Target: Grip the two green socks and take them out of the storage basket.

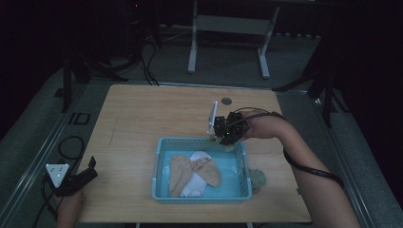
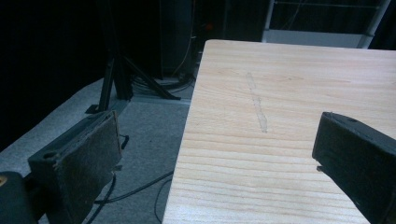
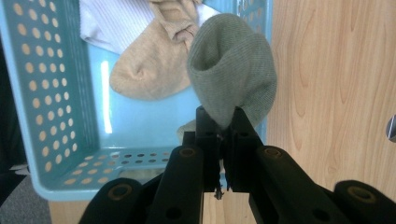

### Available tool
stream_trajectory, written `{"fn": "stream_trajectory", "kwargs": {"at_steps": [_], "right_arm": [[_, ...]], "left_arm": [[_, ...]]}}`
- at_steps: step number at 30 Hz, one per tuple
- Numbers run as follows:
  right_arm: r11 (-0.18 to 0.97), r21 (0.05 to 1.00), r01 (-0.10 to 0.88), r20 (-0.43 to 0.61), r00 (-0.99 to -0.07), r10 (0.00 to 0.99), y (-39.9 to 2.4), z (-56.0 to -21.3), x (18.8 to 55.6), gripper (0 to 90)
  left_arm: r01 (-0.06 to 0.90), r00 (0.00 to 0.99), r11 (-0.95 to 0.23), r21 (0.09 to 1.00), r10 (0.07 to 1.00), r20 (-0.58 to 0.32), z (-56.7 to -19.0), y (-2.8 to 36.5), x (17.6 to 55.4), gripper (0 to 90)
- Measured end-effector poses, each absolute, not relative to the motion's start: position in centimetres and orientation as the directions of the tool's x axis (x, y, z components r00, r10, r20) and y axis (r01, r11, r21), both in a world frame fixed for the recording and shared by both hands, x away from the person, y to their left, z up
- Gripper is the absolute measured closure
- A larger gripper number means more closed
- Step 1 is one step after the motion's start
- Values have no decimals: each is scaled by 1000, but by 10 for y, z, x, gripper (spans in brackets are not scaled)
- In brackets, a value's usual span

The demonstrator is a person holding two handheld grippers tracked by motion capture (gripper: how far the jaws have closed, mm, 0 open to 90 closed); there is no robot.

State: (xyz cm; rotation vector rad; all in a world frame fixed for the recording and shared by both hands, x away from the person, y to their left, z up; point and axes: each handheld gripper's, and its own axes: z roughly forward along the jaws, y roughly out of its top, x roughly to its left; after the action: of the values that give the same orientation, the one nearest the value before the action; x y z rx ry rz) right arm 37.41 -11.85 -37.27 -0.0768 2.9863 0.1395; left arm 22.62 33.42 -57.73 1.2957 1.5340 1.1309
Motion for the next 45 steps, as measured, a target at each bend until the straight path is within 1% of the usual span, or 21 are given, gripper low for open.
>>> {"fn": "stream_trajectory", "kwargs": {"at_steps": [10, 21, 26, 29, 36, 39, 45], "right_arm": [[995, 93, -41, -165, -986, -26, -135, -361, 373, 856], [994, 112, 7, -185, -982, 28, -170, -355, 374, 855], [993, 115, 34, -187, -981, 55, -186, -355, 375, 855], [990, 121, 67, -182, -979, 89, -205, -357, 375, 855], [986, 123, 108, -180, -975, 130, -229, -362, 374, 855], [981, 125, 147, -174, -970, 168, -245, -365, 375, 855], [974, 132, 184, -171, -964, 206, -267, -368, 376, 854]], "left_arm": [[264, -142, 69, 962, 989, -32, -577, 334, 226, 13], [267, -144, 68, 961, 989, -30, -577, 334, 226, 13], [269, -145, 69, 961, 989, -30, -577, 334, 226, 13], [272, -146, 69, 960, 989, -30, -577, 334, 226, 13], [273, -145, 69, 960, 989, -30, -577, 334, 226, 14], [272, -145, 70, 960, 989, -31, -577, 334, 226, 13], [274, -146, 70, 959, 989, -30, -577, 334, 227, 13]]}}
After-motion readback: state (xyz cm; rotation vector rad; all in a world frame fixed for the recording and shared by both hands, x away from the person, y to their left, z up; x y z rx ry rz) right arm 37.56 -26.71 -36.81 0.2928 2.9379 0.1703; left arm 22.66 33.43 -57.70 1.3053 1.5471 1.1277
